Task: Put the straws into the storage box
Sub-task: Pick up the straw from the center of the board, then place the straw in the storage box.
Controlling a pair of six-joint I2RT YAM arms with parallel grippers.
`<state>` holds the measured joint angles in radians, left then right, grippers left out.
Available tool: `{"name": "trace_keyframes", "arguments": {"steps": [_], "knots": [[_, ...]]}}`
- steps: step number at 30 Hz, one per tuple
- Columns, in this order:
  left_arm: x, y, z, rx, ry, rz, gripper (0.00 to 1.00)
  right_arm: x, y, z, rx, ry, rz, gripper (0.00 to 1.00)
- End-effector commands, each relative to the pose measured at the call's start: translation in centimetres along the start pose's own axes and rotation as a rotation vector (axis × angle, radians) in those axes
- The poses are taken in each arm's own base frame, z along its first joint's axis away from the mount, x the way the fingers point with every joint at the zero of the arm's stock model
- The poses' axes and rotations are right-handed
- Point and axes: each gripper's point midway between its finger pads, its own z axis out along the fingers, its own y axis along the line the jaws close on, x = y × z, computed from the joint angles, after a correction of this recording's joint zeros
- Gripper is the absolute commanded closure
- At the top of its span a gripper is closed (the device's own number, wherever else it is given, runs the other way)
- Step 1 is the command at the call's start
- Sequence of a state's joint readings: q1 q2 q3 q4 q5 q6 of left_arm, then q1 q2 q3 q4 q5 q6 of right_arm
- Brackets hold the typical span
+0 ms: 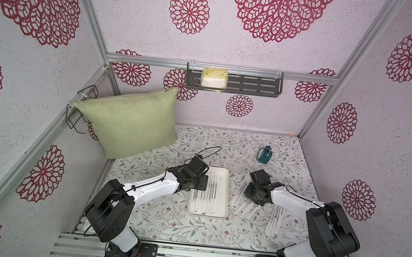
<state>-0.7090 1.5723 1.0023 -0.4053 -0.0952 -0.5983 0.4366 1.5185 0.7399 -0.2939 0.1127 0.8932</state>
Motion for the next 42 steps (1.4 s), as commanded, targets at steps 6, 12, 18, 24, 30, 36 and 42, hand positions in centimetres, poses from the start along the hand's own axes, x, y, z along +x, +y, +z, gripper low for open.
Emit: {"name": "trace_keyframes", "arguments": {"steps": [6, 12, 18, 24, 30, 36, 42], "knots": [[-0.9, 1.8, -1.1, -0.017, -0.047, -0.039, 0.35, -0.8, 2.5, -1.3, -0.024, -0.049, -0.06, 0.86], [-1.2, 6.0, -2.3, -0.052, -0.069, -0.178, 0.36, -1.0, 9.6, -6.5, -0.15, -0.09, -0.197, 0.88], [-1.0, 7.0, -2.6, -0.044, -0.076, -0.24, 0.36, 4.2, 16.2, -6.2, -0.239, -0.008, -0.374, 0.88], [-0.5, 6.4, -2.1, 0.0, -0.064, -0.278, 0.36, 5.5, 16.0, -2.9, -0.227, 0.02, -0.353, 0.89], [-0.3, 6.4, -1.8, 0.001, -0.054, -0.272, 0.36, 6.8, 15.0, -0.8, -0.209, 0.073, -0.336, 0.88], [-0.4, 6.1, -1.5, 0.012, -0.055, -0.275, 0.37, 6.8, 14.2, 0.0, -0.203, 0.085, -0.316, 0.85], [-0.5, 6.1, -1.5, 0.014, -0.056, -0.27, 0.37, 6.7, 14.6, 0.0, -0.216, 0.084, -0.29, 0.83]]}}
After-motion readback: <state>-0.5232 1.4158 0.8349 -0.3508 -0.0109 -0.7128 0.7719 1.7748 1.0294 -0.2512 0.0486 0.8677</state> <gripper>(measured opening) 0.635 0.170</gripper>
